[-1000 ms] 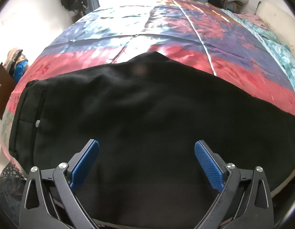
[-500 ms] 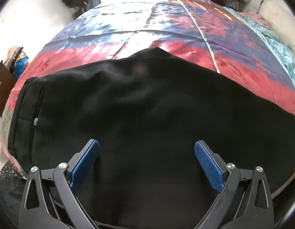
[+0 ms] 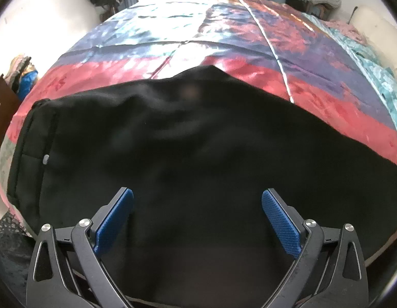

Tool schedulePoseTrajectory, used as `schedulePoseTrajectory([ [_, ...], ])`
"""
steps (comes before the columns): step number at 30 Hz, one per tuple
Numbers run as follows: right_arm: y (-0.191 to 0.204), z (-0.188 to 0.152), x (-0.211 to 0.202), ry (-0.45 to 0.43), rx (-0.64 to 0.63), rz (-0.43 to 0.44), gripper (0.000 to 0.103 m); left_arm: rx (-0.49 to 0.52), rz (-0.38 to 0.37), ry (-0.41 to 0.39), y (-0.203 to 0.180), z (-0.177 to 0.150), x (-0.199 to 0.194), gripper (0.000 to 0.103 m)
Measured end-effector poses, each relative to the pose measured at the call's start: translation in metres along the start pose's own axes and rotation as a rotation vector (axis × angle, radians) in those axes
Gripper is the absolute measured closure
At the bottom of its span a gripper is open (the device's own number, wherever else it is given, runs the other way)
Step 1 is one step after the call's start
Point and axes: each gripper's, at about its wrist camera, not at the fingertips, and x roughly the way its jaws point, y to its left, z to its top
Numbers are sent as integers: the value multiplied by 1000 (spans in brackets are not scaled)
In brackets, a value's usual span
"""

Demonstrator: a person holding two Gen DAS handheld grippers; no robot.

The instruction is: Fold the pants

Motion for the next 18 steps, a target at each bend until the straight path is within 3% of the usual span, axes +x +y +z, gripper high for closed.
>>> schedulePoseTrajectory([
  [4, 16, -16, -13, -82, 76, 149, 84, -26, -22, -14, 4, -1, -4, 2],
  [9, 63, -49, -3, -164, 199, 412, 84, -58, -53, -21, 10, -8, -5, 2],
  [15, 152, -77, 70, -179, 340, 723, 84, -97, -109, -43, 25, -17, -12, 2],
  [18, 209, -82, 126, -145, 349, 767, 84, -111, -124, -55, 35, -20, -18, 2],
])
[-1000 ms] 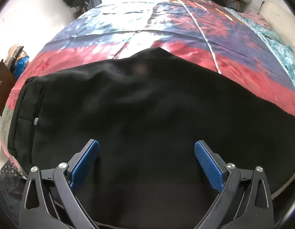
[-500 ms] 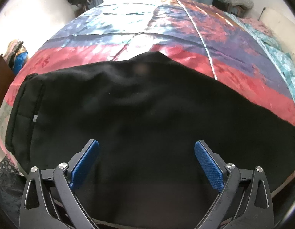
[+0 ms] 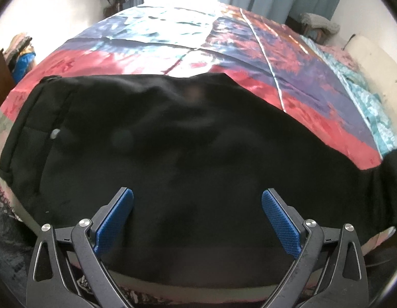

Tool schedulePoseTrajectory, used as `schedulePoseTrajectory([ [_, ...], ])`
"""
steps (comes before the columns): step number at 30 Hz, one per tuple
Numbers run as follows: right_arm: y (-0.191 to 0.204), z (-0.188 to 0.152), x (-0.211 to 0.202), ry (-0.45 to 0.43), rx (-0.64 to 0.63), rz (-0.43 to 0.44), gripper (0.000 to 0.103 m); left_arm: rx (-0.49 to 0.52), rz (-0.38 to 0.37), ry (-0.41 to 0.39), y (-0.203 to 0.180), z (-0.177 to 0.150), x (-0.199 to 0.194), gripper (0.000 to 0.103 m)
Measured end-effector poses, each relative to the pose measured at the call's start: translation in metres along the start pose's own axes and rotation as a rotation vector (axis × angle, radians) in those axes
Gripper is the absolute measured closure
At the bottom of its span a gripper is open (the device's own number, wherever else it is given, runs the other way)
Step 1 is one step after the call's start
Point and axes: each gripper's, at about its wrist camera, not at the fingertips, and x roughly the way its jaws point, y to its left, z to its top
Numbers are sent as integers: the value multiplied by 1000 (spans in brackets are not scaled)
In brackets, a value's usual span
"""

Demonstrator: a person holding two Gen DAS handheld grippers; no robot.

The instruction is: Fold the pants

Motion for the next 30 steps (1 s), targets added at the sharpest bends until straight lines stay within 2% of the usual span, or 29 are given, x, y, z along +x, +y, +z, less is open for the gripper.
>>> schedulePoseTrajectory([
  [3, -1, -20, 66, 19, 11, -25, 84, -25, -15, -19, 13, -1, -11, 2],
  [6, 9, -47, 144, 90, -73, -127, 84, -52, -24, -27, 22, -2, -15, 2],
  [8, 17, -61, 179, 135, -169, -244, 74, -80, -37, -26, 28, -3, -18, 2],
  [10, 26, -75, 205, 202, -260, -342, 47, -106, -74, -24, 33, -2, -23, 2],
  [12, 41, -84, 201, 243, -325, -297, 46, -115, -114, -25, 33, -1, -31, 2],
  [14, 59, -90, 175, 218, -435, -307, 34, -91, -153, -30, 26, -3, -42, 2],
  [15, 70, -96, 151, 179, -527, -349, 23, -65, -174, -32, 21, -5, -47, 2],
  [16, 74, -100, 133, 150, -578, -385, 19, -9, -203, -29, 10, -8, -54, 2],
  [18, 80, -105, 94, 96, -649, -460, 18, 72, -236, -22, -12, -12, -58, 3],
  [20, 75, -109, 52, 53, -655, -513, 18, 149, -271, -18, -40, -14, -59, 3],
  [21, 72, -113, 41, 30, -651, -534, 18, 175, -273, -21, -51, -13, -57, 8],
  [22, 69, -116, 24, 8, -648, -551, 18, 197, -268, -19, -60, -12, -55, 21],
  [24, 64, -126, 7, -26, -642, -573, 18, 246, -237, 17, -82, -8, -41, 37],
  [27, 60, -134, -14, -53, -628, -575, 18, 280, -182, 46, -99, -7, -24, 48],
  [30, 61, -129, -9, -66, -633, -589, 18, 311, -123, 93, -114, -8, -3, 94],
])
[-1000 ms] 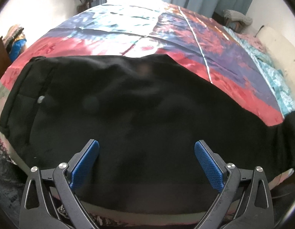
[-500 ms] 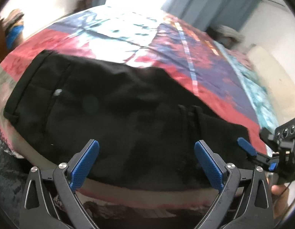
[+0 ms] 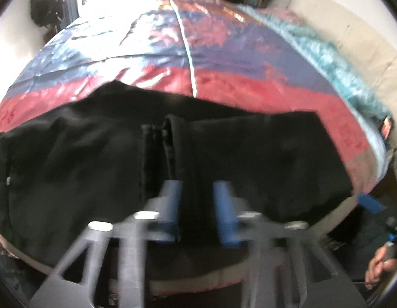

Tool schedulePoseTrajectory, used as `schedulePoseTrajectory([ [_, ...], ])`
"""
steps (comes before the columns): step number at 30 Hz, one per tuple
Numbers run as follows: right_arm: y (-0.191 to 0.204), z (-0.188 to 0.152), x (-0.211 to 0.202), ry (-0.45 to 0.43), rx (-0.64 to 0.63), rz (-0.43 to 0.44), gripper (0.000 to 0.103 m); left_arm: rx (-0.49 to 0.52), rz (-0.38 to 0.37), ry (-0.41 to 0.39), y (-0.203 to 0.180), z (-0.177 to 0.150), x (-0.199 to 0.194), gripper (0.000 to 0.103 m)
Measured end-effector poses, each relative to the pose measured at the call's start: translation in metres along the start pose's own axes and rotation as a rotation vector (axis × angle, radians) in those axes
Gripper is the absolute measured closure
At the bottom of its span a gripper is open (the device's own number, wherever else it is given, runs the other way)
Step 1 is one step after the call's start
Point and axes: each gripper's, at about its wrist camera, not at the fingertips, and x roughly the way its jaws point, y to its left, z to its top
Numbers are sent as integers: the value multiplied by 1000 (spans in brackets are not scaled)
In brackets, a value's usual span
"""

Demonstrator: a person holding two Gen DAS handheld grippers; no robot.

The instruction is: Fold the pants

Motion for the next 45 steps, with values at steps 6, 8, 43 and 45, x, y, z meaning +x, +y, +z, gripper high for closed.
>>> schedulePoseTrajectory([
  [6, -7, 10, -11, -52, -3, -91, 18, -45, 17, -33, 20, -4, -20, 96],
  [8, -5, 20, -15, -67, -29, -96, 18, -54, 25, -32, 30, -4, -20, 96],
  [43, -33, 107, 97, 186, -220, -339, 20, 112, 79, -18, -27, 30, 35, 8],
  [45, -10, 97, 64, 99, -259, -297, 20, 110, 72, -50, -27, 24, 24, 8],
])
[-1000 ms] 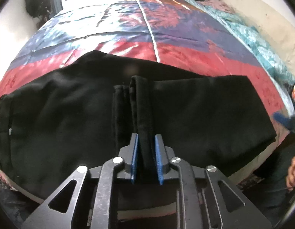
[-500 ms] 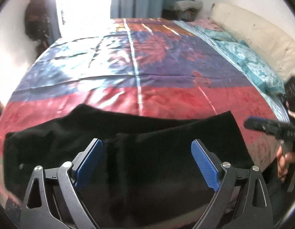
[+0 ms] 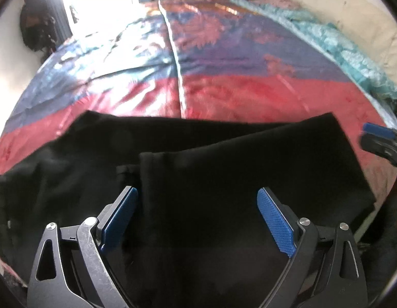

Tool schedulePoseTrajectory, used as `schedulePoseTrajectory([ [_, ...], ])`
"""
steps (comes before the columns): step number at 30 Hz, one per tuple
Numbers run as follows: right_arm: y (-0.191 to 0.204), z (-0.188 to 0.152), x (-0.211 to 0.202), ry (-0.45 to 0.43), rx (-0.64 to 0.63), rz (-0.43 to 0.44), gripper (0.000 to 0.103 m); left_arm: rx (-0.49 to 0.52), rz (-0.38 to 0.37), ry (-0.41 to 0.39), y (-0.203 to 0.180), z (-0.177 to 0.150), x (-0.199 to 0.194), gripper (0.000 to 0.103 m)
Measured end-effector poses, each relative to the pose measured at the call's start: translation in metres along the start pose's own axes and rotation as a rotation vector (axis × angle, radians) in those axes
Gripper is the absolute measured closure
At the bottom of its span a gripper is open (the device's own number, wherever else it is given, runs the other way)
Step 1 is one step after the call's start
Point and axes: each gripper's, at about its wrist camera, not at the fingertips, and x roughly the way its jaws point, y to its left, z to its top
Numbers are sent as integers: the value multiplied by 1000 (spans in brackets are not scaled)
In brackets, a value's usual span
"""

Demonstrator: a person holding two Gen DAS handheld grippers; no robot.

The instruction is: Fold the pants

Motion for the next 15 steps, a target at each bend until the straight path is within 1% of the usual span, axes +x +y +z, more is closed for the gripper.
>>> schedulePoseTrajectory([
  [2, 14, -12, -16, -36, -17, 41, 19, -29, -23, -19, 2, -8, -11, 8],
  [3, 20, -20, -16, -28, -26, 49, 18, -44, -34, -19, 5, -10, -11, 7],
  [4, 25, -29, -8, 3, -35, 54, 18, -58, -46, -9, 6, -14, -9, 7],
  [5, 27, -40, 2, 47, -41, 56, 18, -61, -49, 17, 5, -19, -2, 7],
  [7, 26, -61, 33, 151, -28, 36, 17, -40, -17, 73, 3, -24, 10, 8],
  [9, 30, -61, 27, 111, -49, 12, 17, -31, -16, 56, 3, -25, 3, 10],
  [10, 30, -56, 24, 128, -37, 13, 18, -36, -25, 43, 5, -24, -4, 9],
  [11, 30, -51, 20, 130, -15, 23, 18, -48, -41, 17, 7, -22, -13, 9],
  [12, 29, -44, 9, 98, 8, 42, 17, -56, -46, -2, 9, -20, -20, 8],
  [14, 32, -29, -7, 42, 4, 26, 4, -76, -36, -37, 15, -17, -31, 8],
  [15, 34, -22, -13, 25, -3, 17, 0, -92, -33, -47, 19, -17, -34, 7],
])
